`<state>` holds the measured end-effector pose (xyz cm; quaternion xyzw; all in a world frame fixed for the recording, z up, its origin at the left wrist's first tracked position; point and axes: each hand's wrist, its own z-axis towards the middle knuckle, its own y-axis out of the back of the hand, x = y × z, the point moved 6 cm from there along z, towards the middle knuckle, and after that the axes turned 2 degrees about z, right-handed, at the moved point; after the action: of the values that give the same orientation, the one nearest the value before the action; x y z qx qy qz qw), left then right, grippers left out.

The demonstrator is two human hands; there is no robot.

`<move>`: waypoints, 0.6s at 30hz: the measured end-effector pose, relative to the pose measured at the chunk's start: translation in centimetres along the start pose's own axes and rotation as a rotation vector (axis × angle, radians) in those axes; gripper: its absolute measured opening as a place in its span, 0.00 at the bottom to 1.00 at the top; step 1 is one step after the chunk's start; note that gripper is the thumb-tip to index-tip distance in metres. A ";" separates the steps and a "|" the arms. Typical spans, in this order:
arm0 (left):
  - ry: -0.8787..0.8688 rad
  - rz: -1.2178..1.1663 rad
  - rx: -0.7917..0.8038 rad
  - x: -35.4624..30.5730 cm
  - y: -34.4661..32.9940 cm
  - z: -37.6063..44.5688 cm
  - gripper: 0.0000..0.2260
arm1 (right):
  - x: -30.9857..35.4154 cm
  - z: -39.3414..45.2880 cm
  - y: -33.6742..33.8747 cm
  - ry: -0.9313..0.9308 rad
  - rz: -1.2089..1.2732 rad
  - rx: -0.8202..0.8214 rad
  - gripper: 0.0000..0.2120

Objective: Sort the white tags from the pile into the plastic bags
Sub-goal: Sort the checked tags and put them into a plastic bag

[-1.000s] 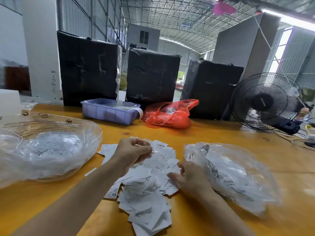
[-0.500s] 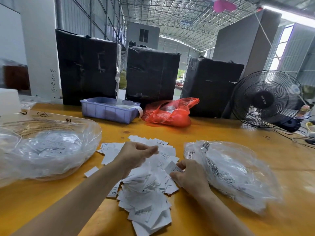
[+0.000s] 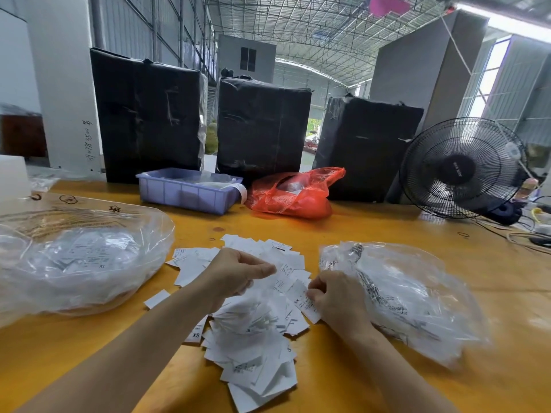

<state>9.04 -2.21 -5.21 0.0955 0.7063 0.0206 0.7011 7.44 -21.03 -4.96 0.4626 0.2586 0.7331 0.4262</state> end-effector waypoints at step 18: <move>-0.001 0.030 0.007 0.4 -0.4 0.1 0.07 | -1.4 0.6 -3.5 -0.055 0.217 0.472 0.23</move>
<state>9.11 -2.55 -5.73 0.1084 0.7045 0.0287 0.7008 9.66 -20.47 -8.04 0.5940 0.3595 0.6811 0.2323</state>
